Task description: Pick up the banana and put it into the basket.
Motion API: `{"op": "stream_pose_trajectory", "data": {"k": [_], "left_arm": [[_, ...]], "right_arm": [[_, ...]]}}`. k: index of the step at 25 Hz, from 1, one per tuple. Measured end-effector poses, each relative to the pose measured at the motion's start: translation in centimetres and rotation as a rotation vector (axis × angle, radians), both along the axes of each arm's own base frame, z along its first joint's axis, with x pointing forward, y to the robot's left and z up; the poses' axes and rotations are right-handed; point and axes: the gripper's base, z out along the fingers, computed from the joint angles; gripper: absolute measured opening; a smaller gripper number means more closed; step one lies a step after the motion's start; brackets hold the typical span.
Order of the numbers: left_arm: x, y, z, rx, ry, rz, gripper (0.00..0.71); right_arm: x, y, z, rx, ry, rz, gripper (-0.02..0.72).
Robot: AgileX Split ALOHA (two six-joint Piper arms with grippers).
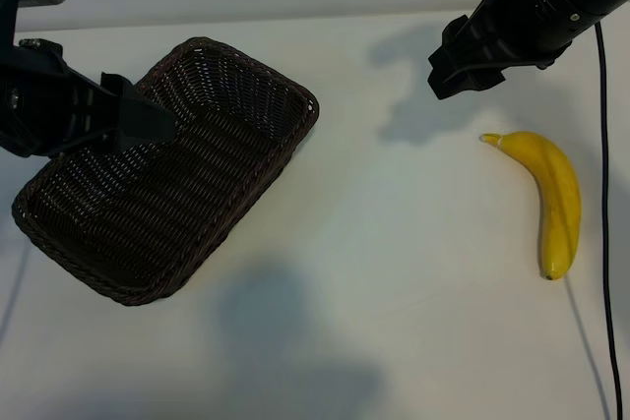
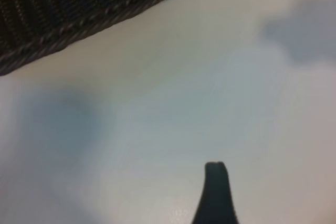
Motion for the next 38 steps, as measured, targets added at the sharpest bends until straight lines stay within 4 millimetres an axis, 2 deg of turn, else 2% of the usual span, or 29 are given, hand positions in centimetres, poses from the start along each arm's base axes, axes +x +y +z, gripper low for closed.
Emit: {"op": "stream_pose_trajectory", "data": {"k": [28,33,36,38], "left_arm": [[0.1,0.0,0.1,-0.029,-0.005,0.029,0.606],[-0.5,1.1,-1.1,-0.035,0.102,0.247,0.606],[-1.8,2.4,-2.5,0.008,0.134,0.403,0.606],[-3.0,3.0,-2.6,-0.016,0.117,0.500,0.606]], "right_arm": [[0.2,0.0,0.1,0.005,-0.025,-0.009,0.560],[0.3,0.0,0.1,0.002,-0.031,-0.009,0.560],[0.3,0.0,0.1,0.002,-0.031,-0.009,0.560],[0.3,0.0,0.1,0.002,-0.031,-0.009,0.560]]}}
